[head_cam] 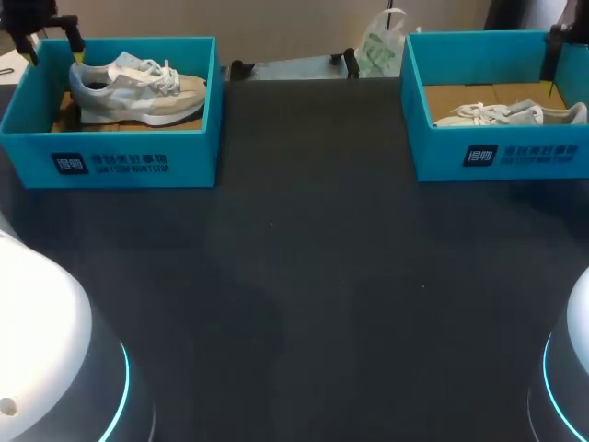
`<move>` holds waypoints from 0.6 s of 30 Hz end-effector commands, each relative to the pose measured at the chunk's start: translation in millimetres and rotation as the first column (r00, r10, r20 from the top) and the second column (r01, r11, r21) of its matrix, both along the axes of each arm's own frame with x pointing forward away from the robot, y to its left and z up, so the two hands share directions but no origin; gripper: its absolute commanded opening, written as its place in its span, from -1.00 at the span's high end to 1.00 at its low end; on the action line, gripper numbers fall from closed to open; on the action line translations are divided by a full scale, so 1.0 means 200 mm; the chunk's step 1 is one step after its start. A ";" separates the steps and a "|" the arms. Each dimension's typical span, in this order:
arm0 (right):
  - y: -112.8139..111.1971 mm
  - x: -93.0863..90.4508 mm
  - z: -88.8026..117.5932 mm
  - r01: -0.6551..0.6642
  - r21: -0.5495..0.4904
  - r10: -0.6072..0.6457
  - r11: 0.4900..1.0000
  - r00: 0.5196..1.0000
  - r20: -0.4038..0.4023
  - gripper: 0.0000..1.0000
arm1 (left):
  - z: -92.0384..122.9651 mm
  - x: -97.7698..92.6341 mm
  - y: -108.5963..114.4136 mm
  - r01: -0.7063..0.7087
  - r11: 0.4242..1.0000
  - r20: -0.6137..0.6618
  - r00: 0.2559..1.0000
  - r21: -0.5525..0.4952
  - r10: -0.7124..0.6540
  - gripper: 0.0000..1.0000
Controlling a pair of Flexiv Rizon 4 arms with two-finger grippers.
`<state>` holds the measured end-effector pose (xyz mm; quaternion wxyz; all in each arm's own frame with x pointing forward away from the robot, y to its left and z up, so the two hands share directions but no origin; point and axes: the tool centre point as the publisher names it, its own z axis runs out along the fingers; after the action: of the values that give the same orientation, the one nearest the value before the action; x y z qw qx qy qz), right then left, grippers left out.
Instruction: Take the shoe out of the shoebox, open the shoe tongue, remove and reinsert the insole, then place the shoe into the shoebox
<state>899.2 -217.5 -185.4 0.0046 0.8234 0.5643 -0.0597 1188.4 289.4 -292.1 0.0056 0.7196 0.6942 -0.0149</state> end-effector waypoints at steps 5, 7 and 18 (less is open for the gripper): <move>0.00 0.00 0.00 0.000 0.000 0.000 1.000 1.000 0.002 -1.00 | -0.09 0.15 -0.01 0.015 1.000 -0.048 0.999 0.004 -0.015 -1.00; 0.00 0.00 0.00 0.000 0.000 0.000 1.000 1.000 0.002 -1.00 | -0.10 0.15 -0.02 0.022 1.000 -0.048 0.999 0.008 -0.022 -1.00; 0.00 0.00 0.00 0.000 0.000 0.000 1.000 1.000 0.002 -1.00 | -0.20 0.11 -0.05 0.033 0.999 -0.055 0.998 0.034 -0.031 -0.76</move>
<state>899.2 -217.5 -185.4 0.0046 0.8234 0.5643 -0.0598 1200.8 278.0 -325.0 -0.0175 0.7297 0.6834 -0.0146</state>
